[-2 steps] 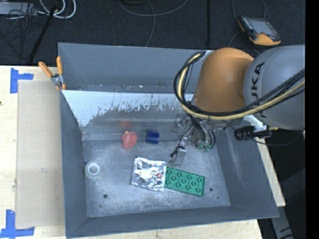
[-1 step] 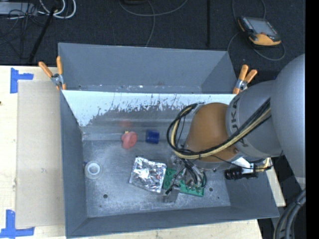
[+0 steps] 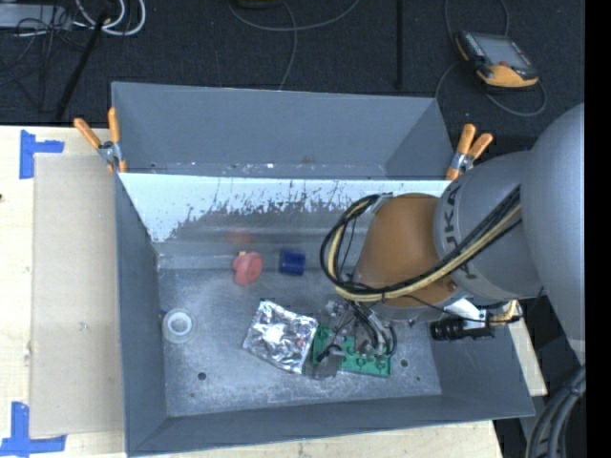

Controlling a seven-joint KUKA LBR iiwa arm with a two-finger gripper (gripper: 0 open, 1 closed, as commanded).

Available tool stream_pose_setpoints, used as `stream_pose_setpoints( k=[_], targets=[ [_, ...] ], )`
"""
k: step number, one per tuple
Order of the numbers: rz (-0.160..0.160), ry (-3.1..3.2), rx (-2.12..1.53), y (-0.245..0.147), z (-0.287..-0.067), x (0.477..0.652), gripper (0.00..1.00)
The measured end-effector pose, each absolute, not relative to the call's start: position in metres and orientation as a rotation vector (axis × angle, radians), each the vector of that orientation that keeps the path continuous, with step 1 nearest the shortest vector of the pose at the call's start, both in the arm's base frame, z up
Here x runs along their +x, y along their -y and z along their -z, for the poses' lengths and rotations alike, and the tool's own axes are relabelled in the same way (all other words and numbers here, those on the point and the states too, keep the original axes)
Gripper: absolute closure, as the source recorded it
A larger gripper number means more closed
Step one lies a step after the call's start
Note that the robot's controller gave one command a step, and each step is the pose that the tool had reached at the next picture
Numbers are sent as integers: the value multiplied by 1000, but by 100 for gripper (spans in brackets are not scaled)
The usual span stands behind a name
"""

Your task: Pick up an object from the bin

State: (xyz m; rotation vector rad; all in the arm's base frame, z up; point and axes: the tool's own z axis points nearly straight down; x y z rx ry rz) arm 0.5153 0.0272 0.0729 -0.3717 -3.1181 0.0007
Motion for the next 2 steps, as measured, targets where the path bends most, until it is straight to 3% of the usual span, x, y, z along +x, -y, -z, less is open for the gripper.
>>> stream_pose_setpoints(
  k=[1, 2],
  targets=[
    [1, 3132, -335, -14, -187, 529, 100],
    [2, 3128, -391, -10, -311, 532, 100]
  ],
)
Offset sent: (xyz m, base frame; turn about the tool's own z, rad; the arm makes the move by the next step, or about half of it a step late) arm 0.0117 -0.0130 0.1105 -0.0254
